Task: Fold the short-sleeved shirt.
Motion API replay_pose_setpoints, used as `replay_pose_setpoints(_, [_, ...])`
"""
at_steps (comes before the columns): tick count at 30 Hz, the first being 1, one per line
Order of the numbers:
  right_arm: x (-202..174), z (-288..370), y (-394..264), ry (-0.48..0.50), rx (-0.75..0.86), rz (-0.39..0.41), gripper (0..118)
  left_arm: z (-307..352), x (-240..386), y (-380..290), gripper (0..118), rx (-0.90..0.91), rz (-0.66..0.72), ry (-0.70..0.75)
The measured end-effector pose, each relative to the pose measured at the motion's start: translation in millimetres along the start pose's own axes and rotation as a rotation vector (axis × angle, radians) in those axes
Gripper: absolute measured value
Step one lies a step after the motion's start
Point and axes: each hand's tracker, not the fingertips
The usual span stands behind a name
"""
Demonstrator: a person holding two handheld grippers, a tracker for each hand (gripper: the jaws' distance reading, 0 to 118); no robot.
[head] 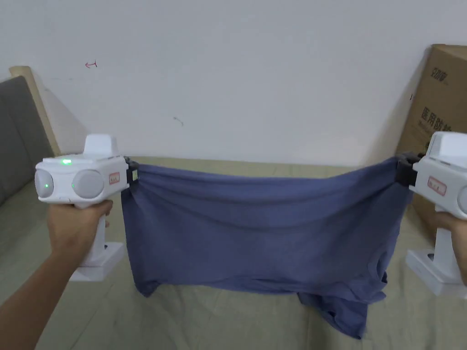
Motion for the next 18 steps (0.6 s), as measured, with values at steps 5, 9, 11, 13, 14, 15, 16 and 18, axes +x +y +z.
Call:
replay_pose_setpoints(5, [0, 19, -63, 0.016, -0.085, -0.030, 2, 12, -5, -61, 2, -0.085, 0.007, -0.005])
replay_pose_setpoints(9, [1, 54, -112, 0.039, -0.137, -0.079, 2, 42, -12, -108, 2, -0.132, 0.024, -0.009])
replay_pose_setpoints(11, [0, 73, -133, 0.053, -0.164, -0.082, 2, 59, -17, -128, 2, -0.169, 0.029, -0.010])
replay_pose_setpoints(13, [1, 98, -154, 0.061, -0.187, -0.091, 2, 80, -22, -149, 2, -0.195, 0.036, -0.010])
replay_pose_setpoints(14, [0, 108, -162, 0.065, -0.197, -0.099, 2, 89, -24, -159, 3, -0.204, 0.039, -0.011])
replay_pose_setpoints(15, [0, 121, -172, 0.074, -0.210, -0.111, 2, 93, -31, -171, 3, -0.217, 0.036, -0.008])
replay_pose_setpoints(16, [0, 134, -181, 0.078, -0.216, -0.122, 2, 103, -33, -182, 3, -0.229, 0.034, -0.003])
replay_pose_setpoints(18, [1, 158, -196, 0.082, -0.230, -0.145, 2, 123, -37, -200, 3, -0.250, 0.044, -0.005])
